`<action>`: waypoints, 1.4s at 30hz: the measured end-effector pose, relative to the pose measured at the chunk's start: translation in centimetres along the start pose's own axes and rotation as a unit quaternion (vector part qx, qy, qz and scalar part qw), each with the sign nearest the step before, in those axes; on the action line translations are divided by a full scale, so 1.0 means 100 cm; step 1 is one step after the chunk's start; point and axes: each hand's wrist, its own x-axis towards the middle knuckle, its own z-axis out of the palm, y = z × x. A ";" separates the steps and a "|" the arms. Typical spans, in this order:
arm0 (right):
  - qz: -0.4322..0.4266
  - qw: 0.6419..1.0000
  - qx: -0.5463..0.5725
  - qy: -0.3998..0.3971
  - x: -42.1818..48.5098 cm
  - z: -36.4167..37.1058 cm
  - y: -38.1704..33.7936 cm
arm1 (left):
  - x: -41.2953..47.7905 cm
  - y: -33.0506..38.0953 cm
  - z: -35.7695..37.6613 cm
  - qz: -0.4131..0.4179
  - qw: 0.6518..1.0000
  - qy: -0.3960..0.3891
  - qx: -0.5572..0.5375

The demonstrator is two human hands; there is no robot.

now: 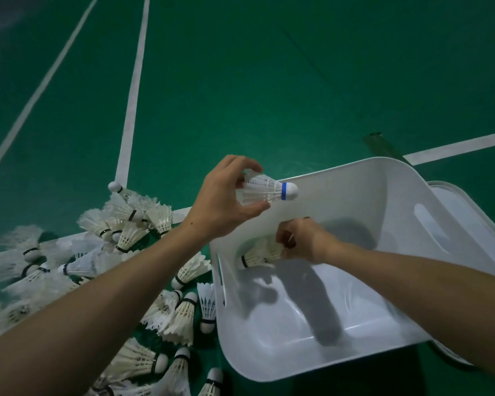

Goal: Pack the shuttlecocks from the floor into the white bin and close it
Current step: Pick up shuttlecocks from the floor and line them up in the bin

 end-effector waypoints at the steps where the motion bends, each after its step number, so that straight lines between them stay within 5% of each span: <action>1: -0.008 1.000 0.000 0.001 0.001 0.005 -0.004 | -0.001 0.001 0.000 0.005 1.000 0.002 0.001; 11: 0.027 0.981 0.194 0.018 -0.003 -0.014 0.013 | -0.002 0.008 -0.002 0.017 1.000 -0.007 -0.003; 20: -0.007 0.927 0.363 0.092 -0.045 -0.069 0.020 | -0.002 0.025 0.013 0.012 0.984 -0.174 0.034; 25: -0.044 0.936 0.350 -0.001 -0.056 -0.074 0.010 | 0.004 0.032 0.029 0.017 0.971 -0.237 0.011; 30: -0.049 0.965 0.256 0.022 -0.052 -0.066 0.001 | 0.008 0.030 0.045 -0.035 0.968 -0.242 -0.049; 35: 0.050 0.993 0.090 0.050 -0.042 -0.065 0.030 | 0.004 0.015 0.060 -0.163 0.938 -0.303 0.035; 42: 0.147 0.984 0.077 0.058 -0.037 -0.045 0.048 | 0.005 0.021 0.072 -0.232 0.907 -0.342 0.081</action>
